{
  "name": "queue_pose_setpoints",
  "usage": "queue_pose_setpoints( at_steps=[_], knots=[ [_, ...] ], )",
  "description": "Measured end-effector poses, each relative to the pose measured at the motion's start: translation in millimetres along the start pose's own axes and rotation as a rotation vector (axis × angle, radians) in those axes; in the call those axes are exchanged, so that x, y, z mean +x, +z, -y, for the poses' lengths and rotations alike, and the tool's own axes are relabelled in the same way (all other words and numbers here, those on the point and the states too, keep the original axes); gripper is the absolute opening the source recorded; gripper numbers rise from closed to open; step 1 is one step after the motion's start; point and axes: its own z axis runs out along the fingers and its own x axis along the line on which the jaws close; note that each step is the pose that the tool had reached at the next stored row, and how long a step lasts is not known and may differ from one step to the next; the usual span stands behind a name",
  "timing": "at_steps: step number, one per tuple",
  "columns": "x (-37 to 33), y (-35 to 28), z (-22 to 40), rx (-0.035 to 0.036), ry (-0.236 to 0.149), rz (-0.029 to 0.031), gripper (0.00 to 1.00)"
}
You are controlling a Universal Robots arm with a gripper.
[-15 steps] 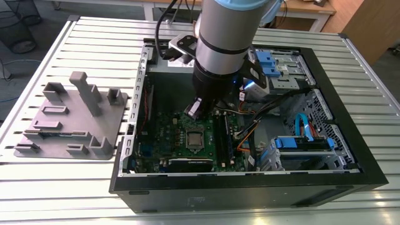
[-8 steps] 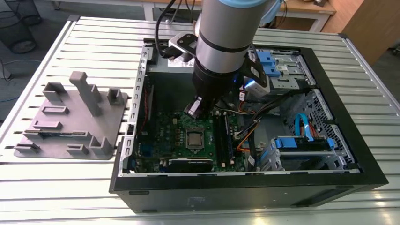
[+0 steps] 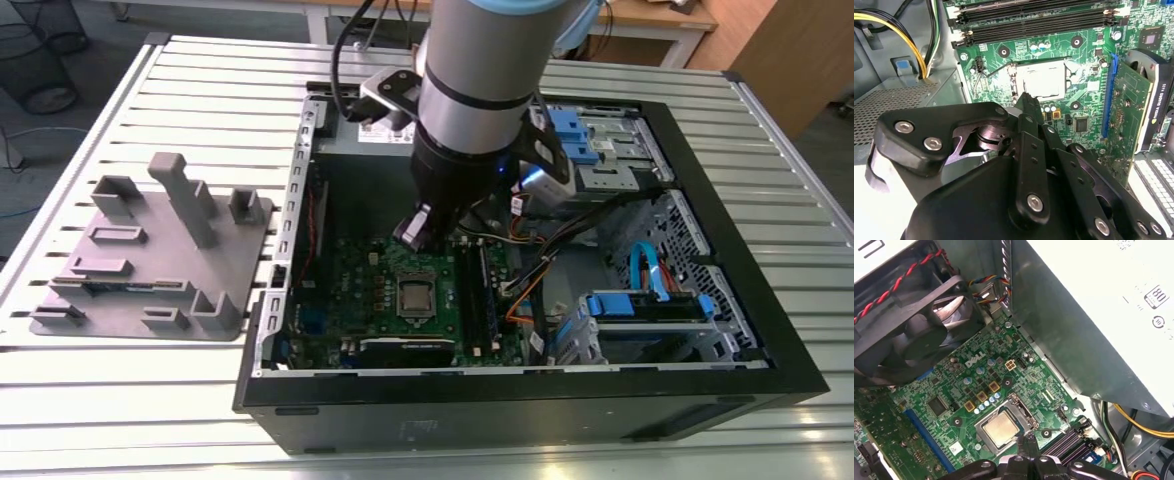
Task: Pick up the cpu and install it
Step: 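Install the first cpu locking lever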
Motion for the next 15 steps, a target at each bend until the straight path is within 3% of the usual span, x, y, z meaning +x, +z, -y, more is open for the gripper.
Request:
queue_pose_setpoints(
  at_steps=[15],
  knots=[
    [-6.1, 0.5, -4.6, -0.0006, 0.000, 0.0007, 0.11]
  ],
)
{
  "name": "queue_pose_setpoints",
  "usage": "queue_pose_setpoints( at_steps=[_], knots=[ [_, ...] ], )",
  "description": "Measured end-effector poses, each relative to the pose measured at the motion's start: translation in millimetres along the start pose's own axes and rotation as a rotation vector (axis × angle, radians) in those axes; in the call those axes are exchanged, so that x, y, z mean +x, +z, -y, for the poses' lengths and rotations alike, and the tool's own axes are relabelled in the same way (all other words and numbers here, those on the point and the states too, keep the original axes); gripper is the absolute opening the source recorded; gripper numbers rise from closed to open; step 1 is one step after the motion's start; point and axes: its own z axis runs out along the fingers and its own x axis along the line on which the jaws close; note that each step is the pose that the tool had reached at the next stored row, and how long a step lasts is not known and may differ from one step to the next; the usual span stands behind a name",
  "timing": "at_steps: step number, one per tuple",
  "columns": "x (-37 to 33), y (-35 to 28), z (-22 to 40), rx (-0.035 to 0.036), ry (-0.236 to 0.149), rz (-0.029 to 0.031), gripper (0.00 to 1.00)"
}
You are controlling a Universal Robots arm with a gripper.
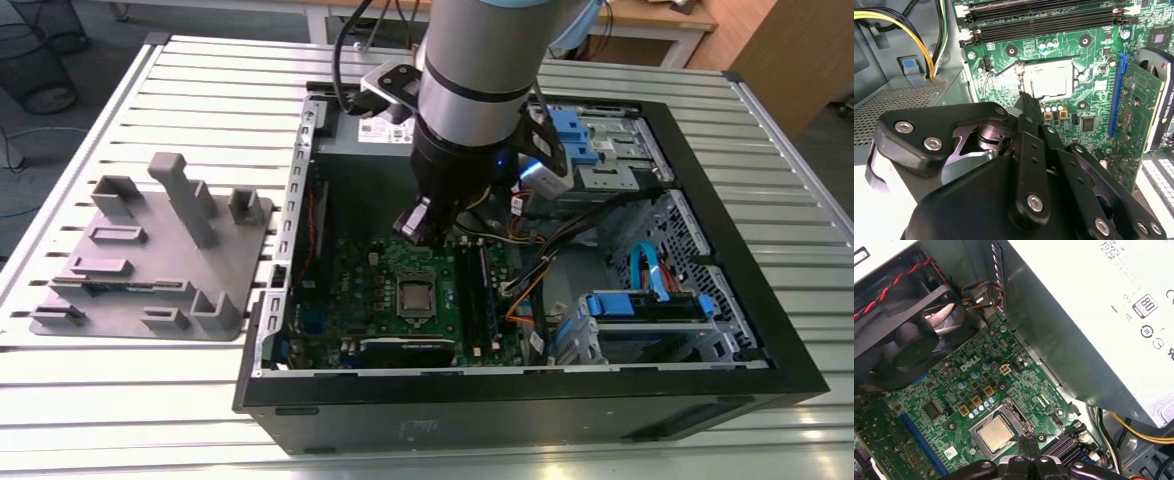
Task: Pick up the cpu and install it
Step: 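Install the first cpu locking lever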
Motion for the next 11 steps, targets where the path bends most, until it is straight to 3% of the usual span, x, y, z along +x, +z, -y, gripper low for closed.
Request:
queue_pose_setpoints(
  at_steps=[7, 11],
  knots=[
    [-1.3, 0.1, -1.0, -0.0008, 0.000, 0.0008, 0.11],
    [-2.2, 0.2, -1.6, -0.0078, 0.000, 0.0098, 0.11]
  ],
)
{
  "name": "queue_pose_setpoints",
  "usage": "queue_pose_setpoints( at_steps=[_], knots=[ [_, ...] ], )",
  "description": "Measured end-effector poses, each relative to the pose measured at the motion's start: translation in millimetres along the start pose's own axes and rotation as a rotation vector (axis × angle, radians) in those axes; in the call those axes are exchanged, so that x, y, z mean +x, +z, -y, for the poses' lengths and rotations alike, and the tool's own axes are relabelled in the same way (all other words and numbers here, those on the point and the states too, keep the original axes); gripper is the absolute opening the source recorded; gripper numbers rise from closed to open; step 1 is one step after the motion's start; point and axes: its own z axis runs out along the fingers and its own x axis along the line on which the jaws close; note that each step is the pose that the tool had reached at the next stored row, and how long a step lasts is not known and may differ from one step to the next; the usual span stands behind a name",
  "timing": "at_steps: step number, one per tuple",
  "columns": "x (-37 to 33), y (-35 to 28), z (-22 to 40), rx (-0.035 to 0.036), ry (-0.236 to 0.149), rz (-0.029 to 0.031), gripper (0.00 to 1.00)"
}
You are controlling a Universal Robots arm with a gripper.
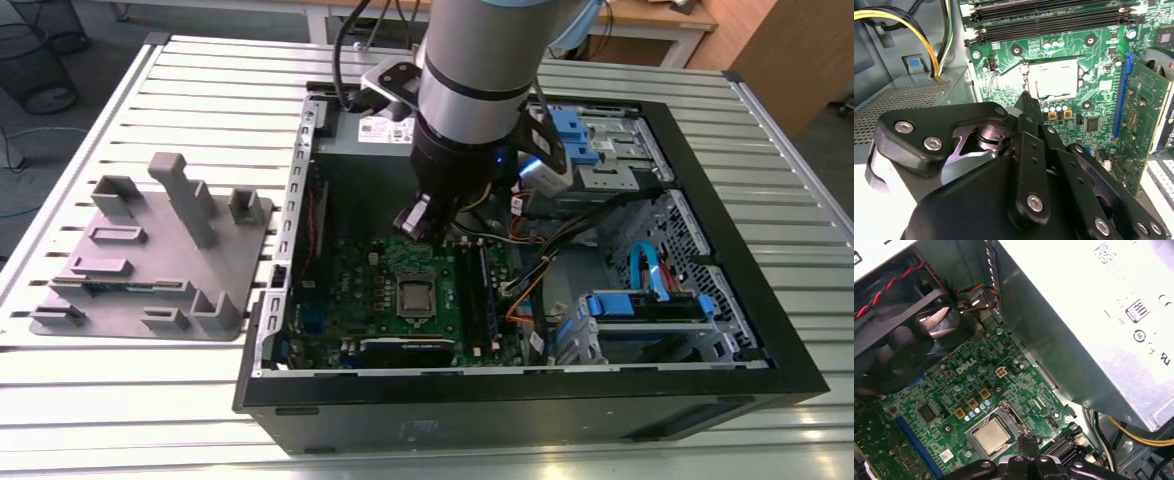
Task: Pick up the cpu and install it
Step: 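Install the first cpu locking lever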
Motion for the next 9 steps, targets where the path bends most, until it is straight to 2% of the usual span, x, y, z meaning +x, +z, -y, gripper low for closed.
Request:
queue_pose_setpoints(
  at_steps=[5, 9],
  knots=[
    [-2.5, 0.1, 0.6, -0.0144, -0.001, 0.0183, 0.11],
    [-7.0, 0.4, 2.2, -0.0168, -0.001, 0.0212, 0.11]
  ],
)
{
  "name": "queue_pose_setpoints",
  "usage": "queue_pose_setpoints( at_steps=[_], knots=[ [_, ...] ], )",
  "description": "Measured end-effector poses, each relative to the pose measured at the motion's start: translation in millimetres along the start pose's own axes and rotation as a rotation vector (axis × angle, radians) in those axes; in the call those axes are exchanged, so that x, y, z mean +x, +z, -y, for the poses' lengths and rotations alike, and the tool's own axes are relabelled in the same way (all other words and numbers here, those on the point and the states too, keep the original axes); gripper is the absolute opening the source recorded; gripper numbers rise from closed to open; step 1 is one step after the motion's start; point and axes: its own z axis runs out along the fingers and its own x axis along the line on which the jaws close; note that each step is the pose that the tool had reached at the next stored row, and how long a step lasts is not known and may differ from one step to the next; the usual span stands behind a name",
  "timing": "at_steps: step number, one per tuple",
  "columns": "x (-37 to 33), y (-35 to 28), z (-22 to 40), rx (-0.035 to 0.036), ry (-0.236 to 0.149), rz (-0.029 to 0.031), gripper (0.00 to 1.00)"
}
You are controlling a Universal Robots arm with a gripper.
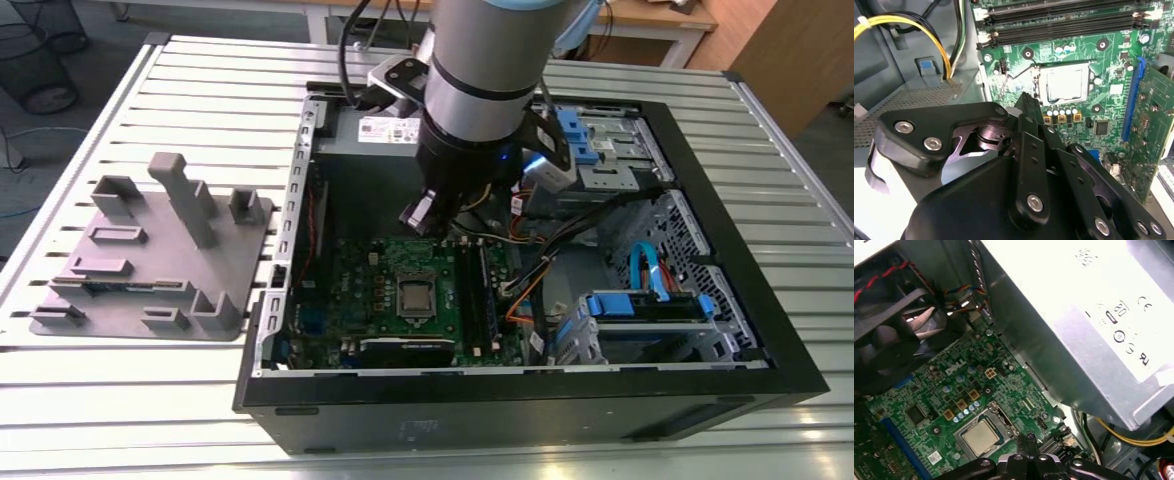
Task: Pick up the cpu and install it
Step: 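Install the first cpu locking lever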
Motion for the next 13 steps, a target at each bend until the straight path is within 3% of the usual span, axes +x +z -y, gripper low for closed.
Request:
queue_pose_setpoints(
  at_steps=[6, 13],
  knots=[
    [-10.0, 1.6, 5.1, -0.0002, 0.000, 0.0002, 0.11],
    [-16.3, 4.6, 1.6, -0.0001, 0.000, 0.0003, 0.11]
  ],
)
